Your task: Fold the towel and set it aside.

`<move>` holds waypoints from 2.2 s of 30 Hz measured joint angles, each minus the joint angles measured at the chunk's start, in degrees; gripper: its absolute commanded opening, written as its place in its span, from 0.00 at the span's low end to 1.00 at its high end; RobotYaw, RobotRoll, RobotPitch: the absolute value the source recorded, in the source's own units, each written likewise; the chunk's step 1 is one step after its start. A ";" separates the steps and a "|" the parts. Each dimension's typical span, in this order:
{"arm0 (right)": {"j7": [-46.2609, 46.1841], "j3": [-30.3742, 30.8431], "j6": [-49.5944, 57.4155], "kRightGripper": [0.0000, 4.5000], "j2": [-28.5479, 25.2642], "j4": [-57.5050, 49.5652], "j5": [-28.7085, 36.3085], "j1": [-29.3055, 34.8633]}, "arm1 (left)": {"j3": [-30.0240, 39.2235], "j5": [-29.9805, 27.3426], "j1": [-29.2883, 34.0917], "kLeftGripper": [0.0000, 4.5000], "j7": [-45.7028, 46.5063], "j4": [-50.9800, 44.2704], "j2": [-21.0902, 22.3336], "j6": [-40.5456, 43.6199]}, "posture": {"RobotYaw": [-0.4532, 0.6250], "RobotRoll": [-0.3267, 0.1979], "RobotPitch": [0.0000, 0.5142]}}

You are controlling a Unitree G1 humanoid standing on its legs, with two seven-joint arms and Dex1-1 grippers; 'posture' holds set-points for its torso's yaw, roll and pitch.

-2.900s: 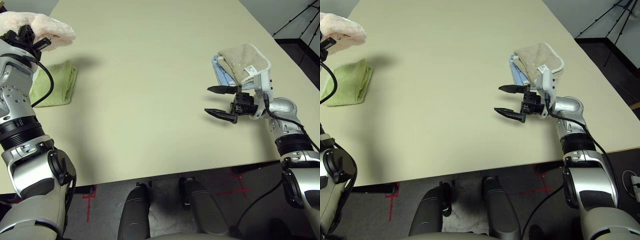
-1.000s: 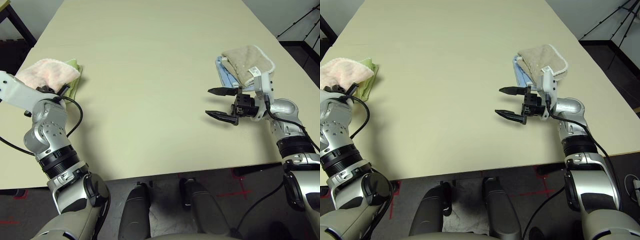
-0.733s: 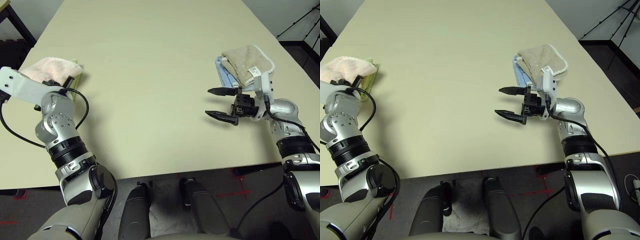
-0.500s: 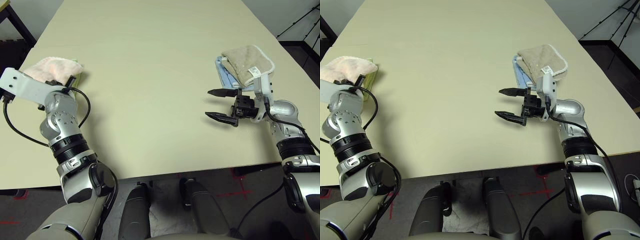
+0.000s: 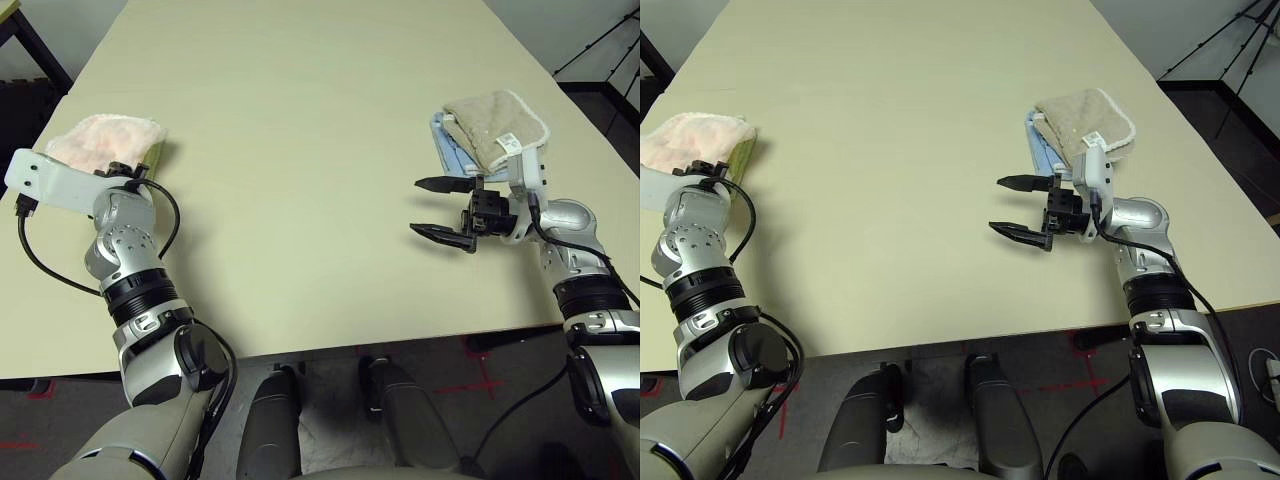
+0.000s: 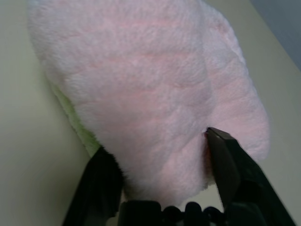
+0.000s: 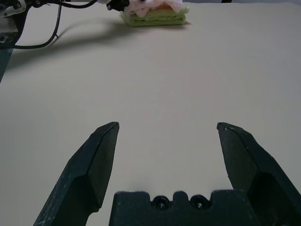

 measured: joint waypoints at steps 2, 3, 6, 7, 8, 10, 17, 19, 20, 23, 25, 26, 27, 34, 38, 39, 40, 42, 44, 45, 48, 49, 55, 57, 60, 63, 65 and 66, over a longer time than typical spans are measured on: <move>0.01 0.00 0.00 1.00 0.00 0.00 0.00 0.00 | -0.41 -1.19 0.00 0.98 0.61 -1.92 -0.57 1.46 | 0.36 0.62 0.39; 0.01 0.00 0.00 1.00 0.02 0.00 0.00 -0.01 | -0.59 -1.74 0.00 0.98 0.87 -2.78 -0.71 2.23 | 0.37 0.62 0.38; 0.01 0.00 -0.01 1.00 0.02 0.05 0.00 -0.01 | -0.62 -3.39 0.04 0.98 2.01 -5.99 -1.70 4.38 | 0.37 0.62 0.39; 0.02 0.00 -0.01 1.00 0.04 0.08 0.00 -0.03 | -0.69 -3.99 0.05 0.98 2.20 -6.74 -2.02 5.15 | 0.37 0.62 0.39; 0.02 0.00 -0.01 1.00 0.06 0.08 0.00 -0.06 | -0.81 -4.45 0.16 0.98 2.24 -7.44 -2.15 6.02 | 0.37 0.62 0.39; 0.03 0.00 -0.01 1.00 0.07 0.14 0.00 -0.06 | -1.35 -5.66 0.74 0.98 2.25 -9.57 -2.56 8.06 | 0.38 0.62 0.39; 0.03 0.01 -0.01 1.00 0.19 0.45 -0.04 -0.25 | -2.41 -9.75 4.16 0.98 3.59 -15.51 -4.52 15.02 | 0.38 0.62 0.38; 0.02 0.01 0.00 1.00 0.19 0.48 -0.04 -0.28 | -2.49 -10.53 5.29 0.98 3.80 -16.66 -4.52 16.36 | 0.38 0.62 0.38; 0.02 0.01 0.00 1.00 0.19 0.48 -0.05 -0.28 | -2.50 -10.79 5.71 0.98 3.83 -17.42 -4.53 16.91 | 0.38 0.62 0.38; 0.00 0.02 0.04 1.00 0.19 0.47 -0.05 -0.27 | -2.50 -11.40 6.19 0.98 3.85 -17.94 -4.26 17.75 | 0.38 0.62 0.38; -0.01 0.02 0.07 1.00 0.19 0.47 -0.05 -0.27 | -2.50 -11.60 6.48 0.98 3.85 -17.93 -4.11 17.97 | 0.38 0.62 0.37; -0.02 0.02 0.08 1.00 0.19 0.47 -0.05 -0.27 | -2.52 -11.63 6.53 0.98 3.81 -17.91 -3.95 18.08 | 0.38 0.62 0.37; -0.04 0.02 0.09 1.00 0.19 0.47 -0.06 -0.27 | -2.65 -11.62 6.60 0.98 3.60 -17.81 -3.45 18.14 | 0.38 0.62 0.37; -0.05 0.01 0.15 1.00 0.08 0.45 -0.06 -0.27 | -2.57 -10.21 6.87 0.98 0.57 -15.97 3.04 17.16 | 0.37 0.62 0.37; -0.04 0.01 0.49 1.00 0.01 0.24 -0.06 -0.27 | -2.31 -9.56 7.17 0.98 -1.02 -12.80 5.17 16.63 | 0.37 0.62 0.37; -0.04 0.01 0.54 1.00 -0.04 0.20 -0.06 -0.27 | -2.16 -9.43 7.17 0.98 -1.29 -12.62 5.23 16.55 | 0.37 0.62 0.37; -0.04 0.02 0.55 1.00 -0.06 0.20 -0.06 -0.27 | -2.18 -9.37 7.17 0.98 -1.53 -12.59 5.25 16.50 | 0.37 0.62 0.37; -0.04 0.01 0.55 1.00 -0.08 0.20 -0.06 -0.27 | -2.18 -9.23 7.17 0.98 -1.88 -12.53 5.29 16.39 | 0.37 0.62 0.36; -0.04 0.01 0.55 1.00 -0.11 0.20 -0.07 -0.27 | -2.19 -9.07 7.18 0.98 -2.11 -12.45 5.29 16.31 | 0.37 0.62 0.36; -0.04 0.01 0.55 1.00 -0.11 0.20 -0.07 -0.27 | -2.19 -9.06 7.25 0.98 -2.12 -12.46 5.29 16.31 | 0.37 0.62 0.36; -0.04 0.02 0.55 1.00 -0.11 0.19 -0.07 -0.27 | -2.21 -9.09 7.54 0.98 -2.12 -12.49 5.16 16.44 | 0.37 0.62 0.36; -0.04 0.02 0.55 1.00 -0.11 0.19 -0.07 -0.27 | -2.22 -9.09 7.67 0.98 -2.11 -12.58 5.09 16.55 | 0.37 0.62 0.36; -0.04 0.01 0.55 1.00 -0.12 0.19 -0.07 -0.27 | -2.46 -9.12 9.48 0.98 -1.50 -13.99 4.25 17.30 | 0.38 0.62 0.36; -0.04 0.01 0.55 1.00 -0.12 0.19 -0.08 -0.28 | -2.50 -9.21 10.15 0.98 -1.14 -15.39 3.70 18.03 | 0.38 0.62 0.36; -0.04 0.01 0.55 1.00 -0.12 0.20 -0.08 -0.28 | -2.42 -9.56 10.90 0.98 -0.30 -17.86 3.49 19.06 | 0.38 0.62 0.36; -0.03 0.01 0.55 1.00 -0.12 0.22 -0.09 -0.28 | -2.06 -9.97 11.95 0.98 0.45 -20.00 3.14 20.16 | 0.38 0.62 0.36; -0.03 0.02 0.55 1.00 -0.12 0.22 -0.09 -0.31 | -1.76 -10.40 12.55 0.98 0.98 -21.16 2.98 21.03 | 0.39 0.62 0.36; -0.02 0.01 0.55 1.00 -0.12 0.23 -0.09 -0.32 | -1.59 -10.61 12.93 0.98 1.24 -22.10 2.90 21.57 | 0.39 0.62 0.36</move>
